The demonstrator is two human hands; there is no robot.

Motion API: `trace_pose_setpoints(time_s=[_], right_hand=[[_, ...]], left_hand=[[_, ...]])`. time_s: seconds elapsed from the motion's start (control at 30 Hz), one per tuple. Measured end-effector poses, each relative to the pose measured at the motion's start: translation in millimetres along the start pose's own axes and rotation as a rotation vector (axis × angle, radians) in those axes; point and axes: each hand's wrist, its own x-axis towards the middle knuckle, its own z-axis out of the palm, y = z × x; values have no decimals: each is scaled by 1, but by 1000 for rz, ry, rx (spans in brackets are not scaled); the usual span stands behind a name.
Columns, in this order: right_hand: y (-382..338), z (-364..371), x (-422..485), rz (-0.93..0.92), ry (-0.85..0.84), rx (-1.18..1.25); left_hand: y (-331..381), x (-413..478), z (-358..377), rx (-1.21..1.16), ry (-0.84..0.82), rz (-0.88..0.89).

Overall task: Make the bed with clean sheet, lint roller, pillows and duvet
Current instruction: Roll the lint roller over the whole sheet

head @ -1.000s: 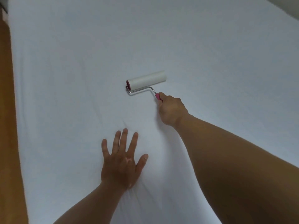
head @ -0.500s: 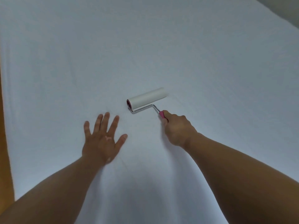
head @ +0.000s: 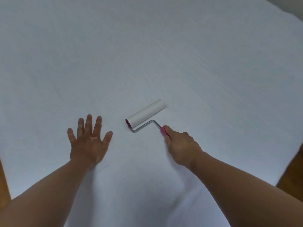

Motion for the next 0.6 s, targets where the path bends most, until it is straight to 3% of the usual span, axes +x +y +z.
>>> trace_pose_setpoints(time_s=[0.6], right_hand=[[144, 36, -185, 111, -44, -126]], left_hand=[[74, -150, 27, 9, -66, -21]])
